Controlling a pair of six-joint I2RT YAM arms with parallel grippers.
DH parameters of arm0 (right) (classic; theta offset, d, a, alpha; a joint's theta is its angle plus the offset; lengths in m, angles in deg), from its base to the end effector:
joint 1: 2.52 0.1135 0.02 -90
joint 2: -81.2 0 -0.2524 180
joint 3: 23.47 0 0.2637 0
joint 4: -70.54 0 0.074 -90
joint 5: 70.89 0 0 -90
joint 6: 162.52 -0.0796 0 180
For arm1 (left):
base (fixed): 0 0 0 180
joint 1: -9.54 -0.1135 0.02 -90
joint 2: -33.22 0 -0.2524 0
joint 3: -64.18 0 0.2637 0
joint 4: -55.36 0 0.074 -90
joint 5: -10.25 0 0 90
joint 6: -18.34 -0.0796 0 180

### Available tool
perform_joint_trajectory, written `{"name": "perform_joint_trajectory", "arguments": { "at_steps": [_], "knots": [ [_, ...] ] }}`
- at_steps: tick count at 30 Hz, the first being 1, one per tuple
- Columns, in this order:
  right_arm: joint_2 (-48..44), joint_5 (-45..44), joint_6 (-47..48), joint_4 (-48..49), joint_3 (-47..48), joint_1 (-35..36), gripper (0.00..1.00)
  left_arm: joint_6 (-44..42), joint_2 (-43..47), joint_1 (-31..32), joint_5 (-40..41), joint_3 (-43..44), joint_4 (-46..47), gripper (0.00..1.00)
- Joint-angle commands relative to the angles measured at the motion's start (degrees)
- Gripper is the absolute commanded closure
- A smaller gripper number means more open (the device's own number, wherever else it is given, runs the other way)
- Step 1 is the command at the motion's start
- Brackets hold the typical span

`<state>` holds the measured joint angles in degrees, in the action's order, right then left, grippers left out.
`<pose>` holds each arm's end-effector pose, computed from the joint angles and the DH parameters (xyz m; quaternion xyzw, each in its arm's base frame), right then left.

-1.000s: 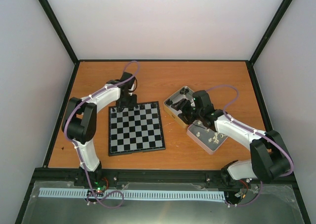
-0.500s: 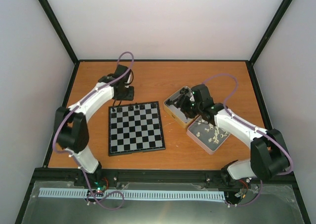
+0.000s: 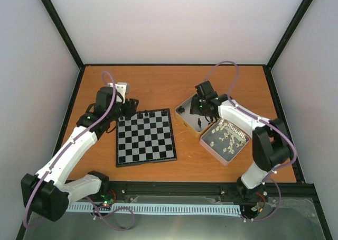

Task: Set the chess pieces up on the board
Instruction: Pick up the chess piece from the storage box.

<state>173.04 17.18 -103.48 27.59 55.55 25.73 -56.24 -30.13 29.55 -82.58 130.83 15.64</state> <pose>0.3286 0.1735 0.1803 0.0276 0.9552 0.1314 0.2638 0.2745 -0.1041 0.2631 0.0469 0.8912 -0.1581 0.4225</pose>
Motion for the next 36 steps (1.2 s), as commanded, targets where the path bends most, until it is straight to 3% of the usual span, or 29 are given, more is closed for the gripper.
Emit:
{"name": "perform_joint_trajectory", "arguments": {
  "at_steps": [1, 12, 24, 36],
  "knots": [
    [6.5, -7.2, 4.5, -5.6, 4.4, -0.2, 0.34, -1.6, 4.9, -0.1, -3.6, -1.7, 8.5, 0.46],
    [19.1, -8.1, 7.5, -18.0, 13.8, -0.3, 0.57, -1.5, 6.4, -0.1, -5.1, -3.0, 9.1, 0.44],
    [23.1, -2.1, 10.8, -17.8, 16.3, -1.5, 0.65, -1.9, 6.7, -0.1, -7.5, -3.6, 9.9, 0.44],
    [24.9, -2.8, 9.7, -19.4, 18.4, -2.0, 0.72, -2.0, 6.8, -0.1, -7.6, -3.7, 9.9, 0.44]
  ]
}}
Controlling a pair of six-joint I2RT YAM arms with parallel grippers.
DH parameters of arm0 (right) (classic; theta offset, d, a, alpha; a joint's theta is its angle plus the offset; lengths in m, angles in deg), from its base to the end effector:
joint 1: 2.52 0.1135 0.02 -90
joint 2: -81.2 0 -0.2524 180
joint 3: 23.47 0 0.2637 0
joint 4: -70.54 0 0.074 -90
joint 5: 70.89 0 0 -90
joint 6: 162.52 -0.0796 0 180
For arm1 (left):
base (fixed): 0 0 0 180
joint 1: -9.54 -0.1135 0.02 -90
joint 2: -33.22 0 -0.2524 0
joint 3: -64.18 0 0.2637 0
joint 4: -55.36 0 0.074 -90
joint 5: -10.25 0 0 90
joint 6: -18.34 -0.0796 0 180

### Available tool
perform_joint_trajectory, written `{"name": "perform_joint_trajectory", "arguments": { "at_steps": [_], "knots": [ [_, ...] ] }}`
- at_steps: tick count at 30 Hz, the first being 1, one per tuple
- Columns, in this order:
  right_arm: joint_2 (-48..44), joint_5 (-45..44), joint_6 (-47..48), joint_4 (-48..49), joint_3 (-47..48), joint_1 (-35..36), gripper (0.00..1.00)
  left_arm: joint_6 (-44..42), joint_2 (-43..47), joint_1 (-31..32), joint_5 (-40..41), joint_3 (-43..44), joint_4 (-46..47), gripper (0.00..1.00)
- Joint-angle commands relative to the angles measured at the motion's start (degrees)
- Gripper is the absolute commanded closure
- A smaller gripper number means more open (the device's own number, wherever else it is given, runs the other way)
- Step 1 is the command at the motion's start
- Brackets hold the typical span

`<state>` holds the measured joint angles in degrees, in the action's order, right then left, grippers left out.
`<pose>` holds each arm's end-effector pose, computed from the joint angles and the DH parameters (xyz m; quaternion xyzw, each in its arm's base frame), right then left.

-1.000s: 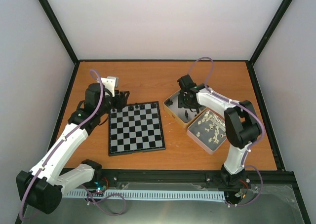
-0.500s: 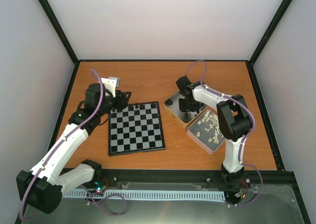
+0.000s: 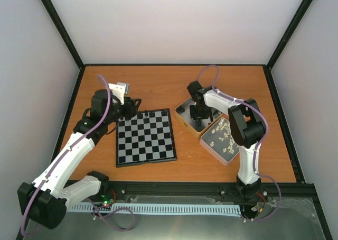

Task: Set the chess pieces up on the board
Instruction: Pick up the chess piece from the storage box.

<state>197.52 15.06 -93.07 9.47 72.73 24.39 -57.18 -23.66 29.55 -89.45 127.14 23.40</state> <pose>0.3619 0.1774 0.0974 -0.0526 0.9950 -0.0014 0.0844 0.2599 -0.1089 0.2863 0.0856 0.8413 -0.2252 0.4839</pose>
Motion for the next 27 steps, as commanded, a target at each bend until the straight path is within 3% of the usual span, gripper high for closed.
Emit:
{"name": "perform_joint_trajectory", "arguments": {
  "at_steps": [1, 18, 27],
  "knots": [
    [0.3, -0.5, -0.8, -1.2, 1.2, -0.8, 0.73, -1.0, 0.3, -0.1, -0.6, 0.0, 2.1, 0.44],
    [-0.1, 3.0, -1.5, -0.4, -0.4, -1.7, 0.94, -1.0, 0.7, -0.1, 0.2, -0.3, 2.2, 0.42],
    [-8.2, -0.2, -4.0, 8.3, -4.6, -1.7, 0.92, -1.0, 0.4, -0.1, 0.0, -0.2, 2.3, 0.42]
  ]
}}
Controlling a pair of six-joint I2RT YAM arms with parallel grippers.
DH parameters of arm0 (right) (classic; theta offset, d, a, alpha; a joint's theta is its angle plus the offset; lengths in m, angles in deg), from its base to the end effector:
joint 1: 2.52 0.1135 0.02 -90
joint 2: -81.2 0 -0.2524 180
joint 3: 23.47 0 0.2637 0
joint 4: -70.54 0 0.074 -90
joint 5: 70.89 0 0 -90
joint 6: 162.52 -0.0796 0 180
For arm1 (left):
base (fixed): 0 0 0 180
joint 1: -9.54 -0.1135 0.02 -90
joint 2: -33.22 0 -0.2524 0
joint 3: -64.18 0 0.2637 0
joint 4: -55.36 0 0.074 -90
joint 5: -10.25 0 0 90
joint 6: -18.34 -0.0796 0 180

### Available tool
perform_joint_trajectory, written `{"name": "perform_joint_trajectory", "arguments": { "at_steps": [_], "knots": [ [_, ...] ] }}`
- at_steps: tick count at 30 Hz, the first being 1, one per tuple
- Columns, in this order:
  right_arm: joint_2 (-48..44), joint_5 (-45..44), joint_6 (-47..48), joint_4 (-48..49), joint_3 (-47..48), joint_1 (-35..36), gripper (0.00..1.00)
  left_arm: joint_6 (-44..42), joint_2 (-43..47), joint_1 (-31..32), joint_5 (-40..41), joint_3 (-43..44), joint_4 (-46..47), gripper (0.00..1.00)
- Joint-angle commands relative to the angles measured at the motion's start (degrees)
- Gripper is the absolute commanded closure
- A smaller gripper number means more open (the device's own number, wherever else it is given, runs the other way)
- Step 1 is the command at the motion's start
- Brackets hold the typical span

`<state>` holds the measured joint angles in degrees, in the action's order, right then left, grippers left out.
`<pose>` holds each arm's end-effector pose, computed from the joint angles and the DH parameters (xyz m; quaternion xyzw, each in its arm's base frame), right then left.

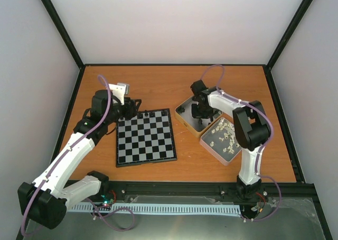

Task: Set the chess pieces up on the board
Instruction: Pick up the chess piece from the storage box.

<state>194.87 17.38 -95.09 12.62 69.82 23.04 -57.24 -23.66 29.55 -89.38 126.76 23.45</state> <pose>0.3616 0.1703 0.1025 -0.0244 0.9944 0.0278 0.0992 0.2597 -0.1088 0.2837 0.0856 0.8429 -0.2239 0.4818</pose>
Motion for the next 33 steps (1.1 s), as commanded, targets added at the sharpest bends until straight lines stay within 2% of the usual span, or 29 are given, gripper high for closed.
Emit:
{"name": "perform_joint_trajectory", "arguments": {
  "at_steps": [1, 8, 13, 16, 19, 25, 33],
  "knots": [
    [-6.6, -3.3, -2.5, 6.2, -2.4, -0.3, 0.92, -1.0, 0.4, -0.1, -0.2, 0.1, 2.2, 0.42],
    [-13.9, -3.4, -6.4, 16.0, -8.3, -0.3, 0.92, -0.9, -0.7, -0.1, -2.9, -0.1, 3.0, 0.41],
    [-18.2, 2.7, -13.0, 20.9, -9.7, -0.3, 0.92, 0.4, -3.1, -0.1, -11.5, -0.2, 4.8, 0.38],
    [-21.1, 9.3, -19.2, 26.2, -12.5, -0.1, 0.91, 5.2, -4.8, 0.0, -19.2, -2.0, 10.4, 0.39],
    [-22.6, 15.7, -26.9, 29.9, -14.5, 0.5, 0.91, 12.1, -6.7, 1.1, -23.5, -5.7, 19.2, 0.42],
    [-23.9, 22.8, -42.6, 38.1, -18.7, 4.6, 0.92, 15.7, -11.9, 9.2, -19.8, -7.4, 26.4, 0.42],
    [-23.4, 28.0, -55.3, 46.2, -22.2, 8.6, 0.92, 20.7, -16.8, 12.5, -17.6, -11.5, 35.8, 0.43]
  ]
}}
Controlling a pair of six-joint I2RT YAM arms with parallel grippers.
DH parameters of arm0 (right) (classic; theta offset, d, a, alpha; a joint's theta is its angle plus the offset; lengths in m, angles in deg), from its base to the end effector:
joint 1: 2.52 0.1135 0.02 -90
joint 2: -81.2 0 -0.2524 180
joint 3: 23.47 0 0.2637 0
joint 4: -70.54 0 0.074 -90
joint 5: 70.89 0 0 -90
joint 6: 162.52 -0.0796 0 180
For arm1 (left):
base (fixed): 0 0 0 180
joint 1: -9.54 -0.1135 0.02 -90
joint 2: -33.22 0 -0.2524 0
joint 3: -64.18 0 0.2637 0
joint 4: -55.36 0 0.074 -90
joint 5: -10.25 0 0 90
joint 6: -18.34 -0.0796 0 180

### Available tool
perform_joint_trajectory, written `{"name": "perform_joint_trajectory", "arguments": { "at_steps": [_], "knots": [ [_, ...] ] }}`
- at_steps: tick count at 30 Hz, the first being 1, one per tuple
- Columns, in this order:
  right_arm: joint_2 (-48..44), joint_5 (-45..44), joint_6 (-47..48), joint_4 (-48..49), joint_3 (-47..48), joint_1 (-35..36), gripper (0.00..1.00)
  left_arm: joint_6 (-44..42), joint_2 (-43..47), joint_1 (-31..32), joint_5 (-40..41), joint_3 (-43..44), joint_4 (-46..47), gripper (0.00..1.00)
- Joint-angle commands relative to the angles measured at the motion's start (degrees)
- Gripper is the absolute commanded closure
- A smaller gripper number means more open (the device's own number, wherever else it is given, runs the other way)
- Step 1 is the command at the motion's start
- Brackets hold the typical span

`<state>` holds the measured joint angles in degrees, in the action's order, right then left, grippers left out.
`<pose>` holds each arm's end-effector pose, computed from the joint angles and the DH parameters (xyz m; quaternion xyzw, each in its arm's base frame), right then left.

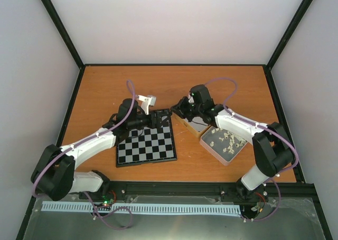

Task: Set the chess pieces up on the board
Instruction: Pick up the chess piece from the storage box.

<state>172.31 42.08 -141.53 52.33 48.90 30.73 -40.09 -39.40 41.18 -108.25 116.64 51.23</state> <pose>0.3111 0.2411 0.1926 0.1846 0.8618 0.4525 0.1359 0.2554 -0.2020 0.2043 0.1340 0.8141 -0.4517 0.3395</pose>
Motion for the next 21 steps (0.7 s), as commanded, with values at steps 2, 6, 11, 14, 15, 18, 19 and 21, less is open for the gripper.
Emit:
{"name": "perform_joint_trajectory", "arguments": {
  "at_steps": [2, 6, 11, 14, 15, 18, 19, 21],
  "knots": [
    [-0.8, 4.1, -10.6, 8.1, -2.0, 1.0, 0.93, 5.0, -1.4, 1.0, 2.1, -2.2, 9.0, 0.45],
    [-0.9, 4.4, -12.1, 9.0, -2.4, 1.1, 0.93, 6.5, -1.2, 1.0, 4.1, -3.4, 9.6, 0.48],
    [-1.0, 4.1, -12.9, 9.1, -2.8, 1.1, 0.93, 8.7, -2.4, 1.0, 0.8, -4.4, 14.0, 0.54],
    [-1.1, 4.4, -14.2, 10.3, -3.8, 1.2, 0.93, 10.4, -2.7, 1.0, 1.2, -5.2, 15.9, 0.6],
    [-1.1, 4.6, -14.5, 10.6, -4.0, 1.2, 0.93, 10.5, -2.7, 1.0, 1.6, -5.3, 16.3, 0.62],
    [-1.2, 5.2, -15.6, 11.3, -4.6, 1.2, 0.93, 10.7, -2.3, 1.0, 3.0, -5.5, 16.4, 0.68],
    [-1.3, 5.4, -15.7, 11.4, -4.7, 1.2, 0.93, 10.8, -2.3, 1.0, 3.2, -5.5, 16.7, 0.69],
    [-1.5, 5.3, -15.9, 11.3, -5.0, 1.2, 0.93, 10.5, -2.6, 1.0, 3.0, -5.3, 16.9, 0.72]
  ]
}}
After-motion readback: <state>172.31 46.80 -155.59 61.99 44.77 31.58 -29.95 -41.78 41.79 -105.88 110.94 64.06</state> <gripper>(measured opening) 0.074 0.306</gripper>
